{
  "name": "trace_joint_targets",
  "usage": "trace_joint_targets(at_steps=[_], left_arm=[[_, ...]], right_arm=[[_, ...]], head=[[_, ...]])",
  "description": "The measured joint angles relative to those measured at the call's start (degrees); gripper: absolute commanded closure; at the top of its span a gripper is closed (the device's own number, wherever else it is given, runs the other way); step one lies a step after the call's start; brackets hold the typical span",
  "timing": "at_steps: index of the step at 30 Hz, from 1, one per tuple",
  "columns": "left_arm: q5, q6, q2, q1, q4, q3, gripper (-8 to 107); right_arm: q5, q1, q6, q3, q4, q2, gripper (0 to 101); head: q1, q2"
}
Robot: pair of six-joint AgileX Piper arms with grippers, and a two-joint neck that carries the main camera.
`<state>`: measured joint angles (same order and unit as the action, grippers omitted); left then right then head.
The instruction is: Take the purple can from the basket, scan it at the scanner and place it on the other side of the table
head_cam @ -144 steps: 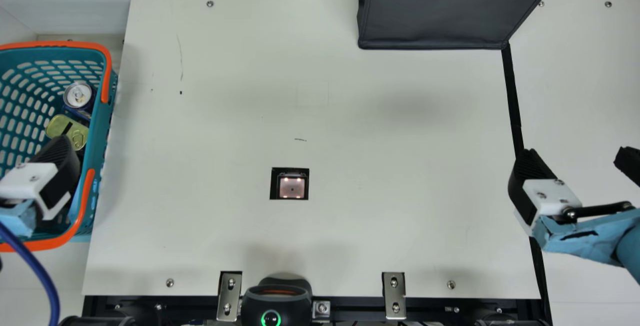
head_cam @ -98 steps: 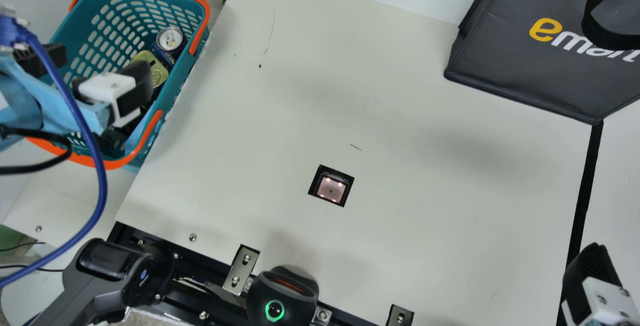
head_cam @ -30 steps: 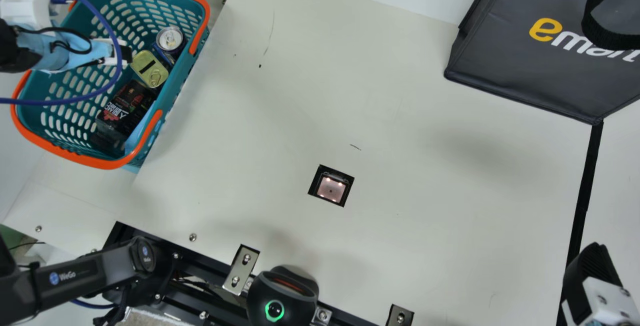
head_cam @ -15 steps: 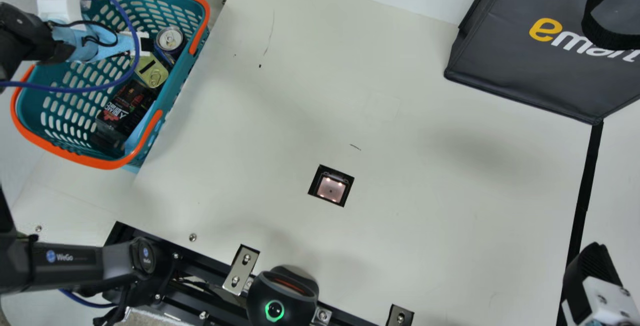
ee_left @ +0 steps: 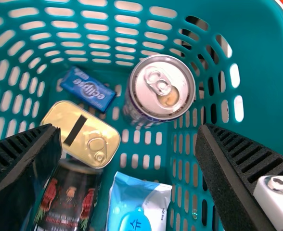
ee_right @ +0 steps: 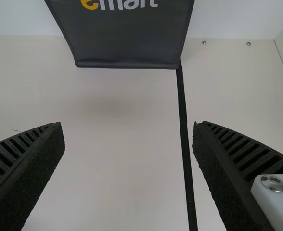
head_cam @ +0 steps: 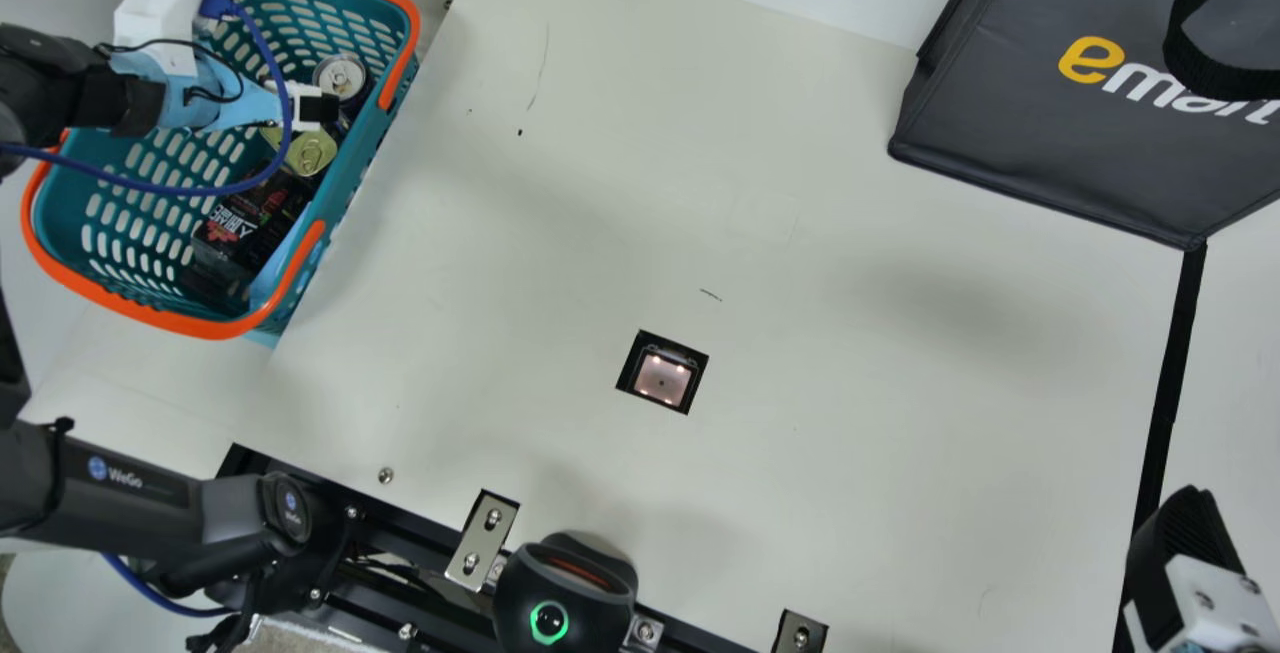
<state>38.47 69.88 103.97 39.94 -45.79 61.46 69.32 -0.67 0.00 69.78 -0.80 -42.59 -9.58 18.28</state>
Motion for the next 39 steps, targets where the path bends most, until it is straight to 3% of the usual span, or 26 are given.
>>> trace_joint_targets(at_steps=[22, 37, 39], left_arm=[[4.42, 33.65, 8.85, 2.60, -15.08, 1.47, 9], [4.98, 45.49, 15.69, 1.41, -23.72, 3.47, 9], [4.98, 45.90, 16.20, 1.20, -24.59, 3.63, 22]], right_arm=[[0.05, 0.00, 0.00, 0.00, 0.00, 0.00, 6], [0.05, 0.00, 0.00, 0.00, 0.00, 0.00, 6], [0.05, 0.00, 0.00, 0.00, 0.00, 0.00, 6]], head=[[0.00, 0.00], [0.00, 0.00], [0.00, 0.00]])
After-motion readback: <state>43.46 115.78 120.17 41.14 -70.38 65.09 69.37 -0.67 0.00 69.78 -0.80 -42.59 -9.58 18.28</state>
